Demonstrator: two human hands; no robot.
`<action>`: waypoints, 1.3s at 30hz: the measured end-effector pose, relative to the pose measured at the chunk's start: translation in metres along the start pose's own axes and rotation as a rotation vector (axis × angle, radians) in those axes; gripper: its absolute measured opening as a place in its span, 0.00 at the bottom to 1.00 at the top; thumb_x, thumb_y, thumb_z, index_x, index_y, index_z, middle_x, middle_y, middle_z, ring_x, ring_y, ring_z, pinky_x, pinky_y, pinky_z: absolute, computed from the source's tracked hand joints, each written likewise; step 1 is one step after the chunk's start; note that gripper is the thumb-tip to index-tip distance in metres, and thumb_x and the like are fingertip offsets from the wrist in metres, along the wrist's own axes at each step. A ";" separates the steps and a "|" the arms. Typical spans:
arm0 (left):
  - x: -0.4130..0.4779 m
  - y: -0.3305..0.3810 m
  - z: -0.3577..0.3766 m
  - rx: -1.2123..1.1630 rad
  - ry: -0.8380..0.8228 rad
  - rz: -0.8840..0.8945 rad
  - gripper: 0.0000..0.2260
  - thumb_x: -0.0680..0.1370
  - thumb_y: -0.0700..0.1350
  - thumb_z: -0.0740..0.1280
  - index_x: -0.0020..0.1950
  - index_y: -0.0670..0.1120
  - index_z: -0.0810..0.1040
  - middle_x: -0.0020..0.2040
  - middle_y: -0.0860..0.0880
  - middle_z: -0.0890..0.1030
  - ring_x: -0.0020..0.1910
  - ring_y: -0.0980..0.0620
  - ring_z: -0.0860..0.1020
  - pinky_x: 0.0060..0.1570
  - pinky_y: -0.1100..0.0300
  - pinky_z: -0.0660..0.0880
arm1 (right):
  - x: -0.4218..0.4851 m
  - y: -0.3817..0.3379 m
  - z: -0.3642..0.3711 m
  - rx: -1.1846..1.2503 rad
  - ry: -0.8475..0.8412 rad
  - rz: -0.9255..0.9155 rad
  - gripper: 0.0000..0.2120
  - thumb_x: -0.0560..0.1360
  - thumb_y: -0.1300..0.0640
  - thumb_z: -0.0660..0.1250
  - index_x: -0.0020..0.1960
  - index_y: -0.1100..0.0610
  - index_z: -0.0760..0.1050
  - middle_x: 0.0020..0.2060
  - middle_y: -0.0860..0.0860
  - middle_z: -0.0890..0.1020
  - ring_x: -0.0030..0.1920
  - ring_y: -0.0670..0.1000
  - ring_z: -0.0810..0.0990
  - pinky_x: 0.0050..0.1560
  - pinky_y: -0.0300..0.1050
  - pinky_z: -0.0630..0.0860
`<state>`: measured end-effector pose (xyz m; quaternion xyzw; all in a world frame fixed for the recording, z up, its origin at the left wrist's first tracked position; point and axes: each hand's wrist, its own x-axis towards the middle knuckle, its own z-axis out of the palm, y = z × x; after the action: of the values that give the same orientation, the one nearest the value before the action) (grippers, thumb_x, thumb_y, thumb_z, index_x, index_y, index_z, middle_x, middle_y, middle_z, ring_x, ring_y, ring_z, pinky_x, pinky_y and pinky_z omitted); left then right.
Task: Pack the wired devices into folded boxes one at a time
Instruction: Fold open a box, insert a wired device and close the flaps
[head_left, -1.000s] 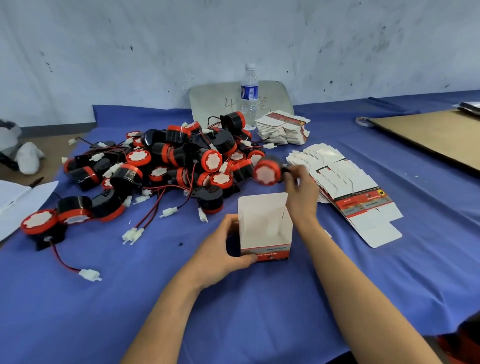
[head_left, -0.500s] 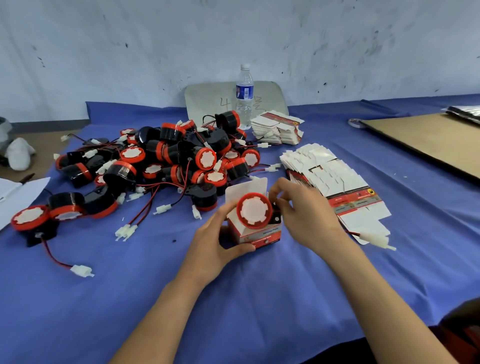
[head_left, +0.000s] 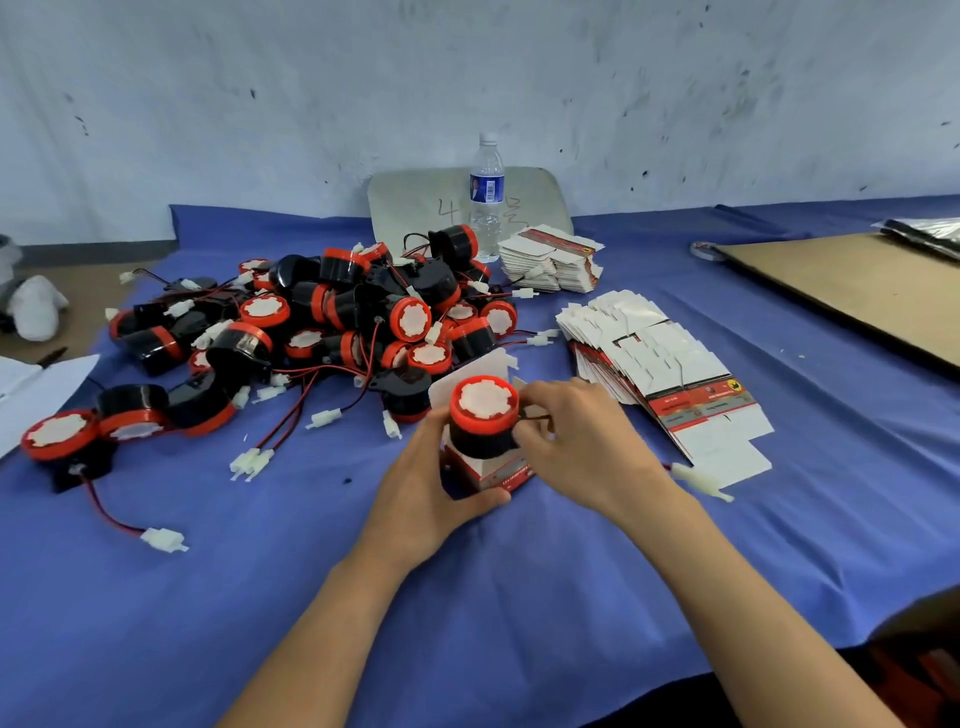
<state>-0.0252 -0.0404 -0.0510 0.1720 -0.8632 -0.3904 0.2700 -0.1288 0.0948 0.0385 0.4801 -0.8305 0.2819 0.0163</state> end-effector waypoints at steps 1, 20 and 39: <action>0.000 0.000 0.000 -0.018 0.007 -0.015 0.37 0.61 0.60 0.79 0.57 0.77 0.58 0.49 0.70 0.76 0.48 0.70 0.75 0.41 0.76 0.70 | -0.002 -0.003 0.003 0.027 -0.001 -0.010 0.16 0.72 0.48 0.58 0.41 0.59 0.75 0.39 0.52 0.77 0.43 0.56 0.72 0.46 0.52 0.72; -0.005 -0.001 0.001 0.041 0.000 0.018 0.43 0.66 0.57 0.78 0.66 0.77 0.50 0.57 0.67 0.75 0.54 0.61 0.76 0.49 0.66 0.74 | -0.002 0.010 0.025 -0.110 0.073 -0.094 0.21 0.72 0.46 0.70 0.61 0.51 0.70 0.50 0.43 0.78 0.49 0.51 0.67 0.53 0.47 0.64; -0.005 -0.001 0.002 0.180 0.004 0.073 0.27 0.69 0.54 0.76 0.60 0.69 0.63 0.57 0.68 0.68 0.55 0.57 0.75 0.50 0.51 0.78 | -0.005 0.051 0.010 0.784 0.426 0.422 0.10 0.77 0.60 0.67 0.58 0.54 0.74 0.41 0.53 0.81 0.34 0.45 0.81 0.37 0.34 0.74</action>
<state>-0.0225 -0.0377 -0.0540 0.1650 -0.8999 -0.3007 0.2693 -0.1649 0.1130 0.0052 0.2030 -0.7193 0.6622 -0.0537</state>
